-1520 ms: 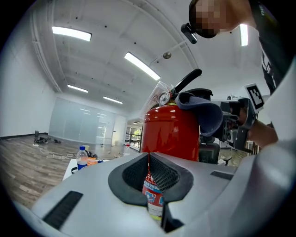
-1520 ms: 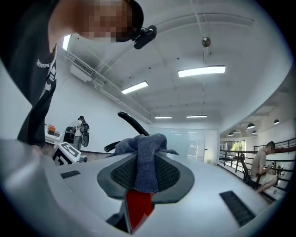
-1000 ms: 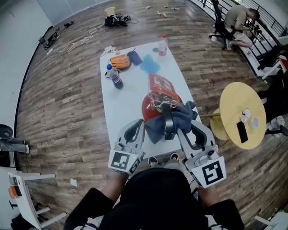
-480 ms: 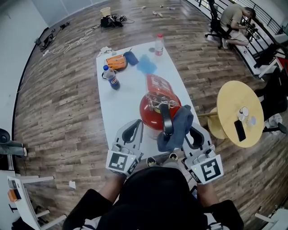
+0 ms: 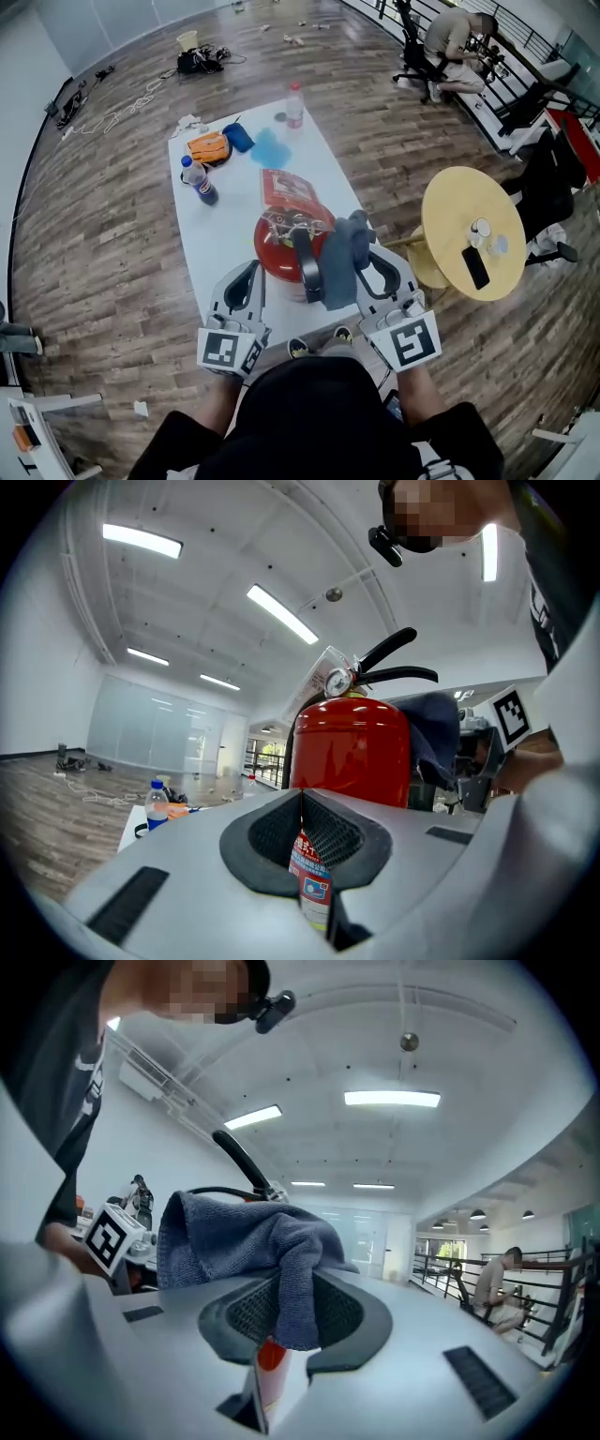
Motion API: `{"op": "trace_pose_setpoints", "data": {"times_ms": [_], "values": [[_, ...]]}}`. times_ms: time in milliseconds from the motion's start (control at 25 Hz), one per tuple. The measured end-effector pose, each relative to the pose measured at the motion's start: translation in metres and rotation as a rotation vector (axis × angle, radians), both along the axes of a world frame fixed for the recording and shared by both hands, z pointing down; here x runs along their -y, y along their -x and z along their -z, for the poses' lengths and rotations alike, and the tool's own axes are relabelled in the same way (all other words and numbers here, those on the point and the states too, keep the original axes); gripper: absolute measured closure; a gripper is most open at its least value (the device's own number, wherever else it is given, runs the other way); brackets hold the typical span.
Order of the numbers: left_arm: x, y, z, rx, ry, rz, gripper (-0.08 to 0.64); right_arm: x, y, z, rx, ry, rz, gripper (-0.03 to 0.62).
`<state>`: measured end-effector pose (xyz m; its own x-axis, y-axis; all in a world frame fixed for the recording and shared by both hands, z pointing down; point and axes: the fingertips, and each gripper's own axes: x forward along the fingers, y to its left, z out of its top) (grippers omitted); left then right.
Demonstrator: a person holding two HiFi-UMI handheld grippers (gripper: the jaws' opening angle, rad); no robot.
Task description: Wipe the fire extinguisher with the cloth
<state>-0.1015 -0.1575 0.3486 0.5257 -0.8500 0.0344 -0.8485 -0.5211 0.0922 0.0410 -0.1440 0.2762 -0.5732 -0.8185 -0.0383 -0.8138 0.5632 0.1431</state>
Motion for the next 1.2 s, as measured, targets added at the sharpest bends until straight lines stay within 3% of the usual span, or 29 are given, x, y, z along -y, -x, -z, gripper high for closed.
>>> {"op": "trace_pose_setpoints", "data": {"times_ms": [160,360,520,600,920,1200], "values": [[0.000,-0.002,0.000,0.000,-0.006,0.016,0.537,-0.019,0.009,0.006,0.028,-0.017,0.075,0.500],[0.003,-0.002,-0.006,0.009,0.009,0.033,0.537,0.021,-0.016,-0.008,0.059,0.029,0.018,0.502],[0.004,-0.003,-0.006,0.012,0.013,0.051,0.538,-0.001,0.000,0.024,0.054,-0.058,0.095,0.503],[0.007,-0.002,-0.006,0.010,0.013,0.072,0.538,-0.004,0.001,0.019,0.012,-0.054,0.121,0.503],[0.011,-0.009,-0.007,0.053,0.028,0.155,0.538,0.055,-0.023,-0.006,0.070,0.095,0.243,0.503],[0.022,-0.008,-0.008,0.061,0.038,0.220,0.538,0.079,-0.012,-0.165,-0.021,0.431,0.295,0.503]]}}
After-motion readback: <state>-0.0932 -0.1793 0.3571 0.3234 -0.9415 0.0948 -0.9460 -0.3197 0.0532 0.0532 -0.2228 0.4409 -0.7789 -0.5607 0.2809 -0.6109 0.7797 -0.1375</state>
